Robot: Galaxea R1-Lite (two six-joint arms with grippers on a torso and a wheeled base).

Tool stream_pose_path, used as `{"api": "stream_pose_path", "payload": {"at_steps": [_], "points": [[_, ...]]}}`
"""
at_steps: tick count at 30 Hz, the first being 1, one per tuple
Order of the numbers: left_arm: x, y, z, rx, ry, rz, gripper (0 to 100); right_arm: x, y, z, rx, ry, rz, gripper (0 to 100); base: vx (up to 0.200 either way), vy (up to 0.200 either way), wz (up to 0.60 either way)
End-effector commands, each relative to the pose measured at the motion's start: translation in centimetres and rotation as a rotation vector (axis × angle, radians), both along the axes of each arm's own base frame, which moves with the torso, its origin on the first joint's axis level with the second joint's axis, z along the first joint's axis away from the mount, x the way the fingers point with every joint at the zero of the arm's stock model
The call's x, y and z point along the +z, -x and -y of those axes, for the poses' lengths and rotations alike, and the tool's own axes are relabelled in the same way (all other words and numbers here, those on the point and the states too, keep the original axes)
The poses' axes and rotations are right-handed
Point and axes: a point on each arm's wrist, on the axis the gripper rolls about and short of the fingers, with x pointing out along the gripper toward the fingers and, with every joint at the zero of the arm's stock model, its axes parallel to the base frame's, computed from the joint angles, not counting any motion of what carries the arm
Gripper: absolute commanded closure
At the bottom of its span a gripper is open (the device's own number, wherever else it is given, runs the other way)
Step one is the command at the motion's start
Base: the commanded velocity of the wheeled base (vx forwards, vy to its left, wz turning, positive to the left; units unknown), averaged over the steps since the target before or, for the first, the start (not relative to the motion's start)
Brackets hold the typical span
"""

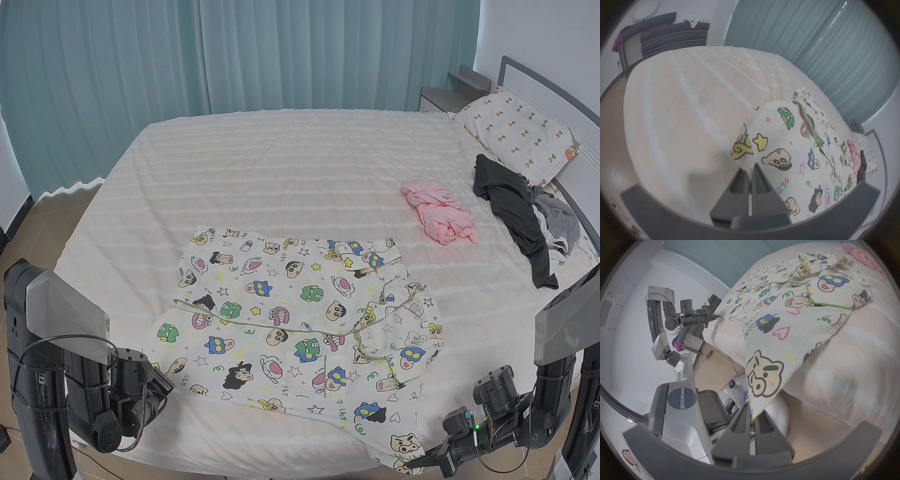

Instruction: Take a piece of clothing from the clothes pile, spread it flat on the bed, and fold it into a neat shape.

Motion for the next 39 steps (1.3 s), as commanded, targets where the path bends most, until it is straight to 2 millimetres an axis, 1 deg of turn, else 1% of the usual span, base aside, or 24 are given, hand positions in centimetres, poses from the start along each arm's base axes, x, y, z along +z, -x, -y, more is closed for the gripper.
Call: {"api": "stream_pose_path", "payload": {"at_steps": [1,3,8,16,19,23,26,34,35,39], "points": [[0.0,1.1,-0.1,-0.025,-0.023,-0.040,100,0.4,0.4,0.4,-0.001,0.004,0.003,100,0.000,0.000,0.00],[0.0,1.7,0.2,-0.049,-0.034,-0.063,100,0.4,0.4,0.4,-0.003,0.004,0.000,100,0.000,0.000,0.00],[-0.1,2.8,0.1,-0.061,-0.045,-0.105,100,0.3,0.6,0.5,-0.002,0.015,-0.018,100,0.000,0.000,0.00],[-0.4,3.2,0.0,-0.065,-0.054,-0.149,100,0.2,0.7,0.5,-0.006,0.045,-0.013,100,0.000,0.000,0.00],[-0.9,3.9,0.6,-0.110,-0.071,-0.217,100,0.3,0.8,0.5,-0.010,0.063,-0.011,100,0.000,0.000,0.00],[-0.9,4.0,0.8,-0.116,-0.071,-0.223,100,0.4,1.0,0.6,-0.009,0.079,-0.020,100,0.000,0.000,0.00],[-1.0,4.1,0.7,-0.116,-0.075,-0.238,100,0.3,1.1,0.7,-0.026,0.151,0.005,100,0.000,0.000,0.00],[-1.2,4.2,0.7,-0.117,-0.076,-0.249,100,0.2,1.2,0.5,-0.016,0.168,0.004,100,0.000,0.000,0.00],[-1.2,4.2,0.7,-0.117,-0.076,-0.249,0,0.2,1.2,0.5,-0.015,0.168,0.003,100,0.000,0.000,0.00],[-1.1,4.2,0.8,-0.117,-0.073,-0.246,0,0.2,1.3,0.6,-0.015,0.176,0.007,100,0.000,0.000,0.00]]}}
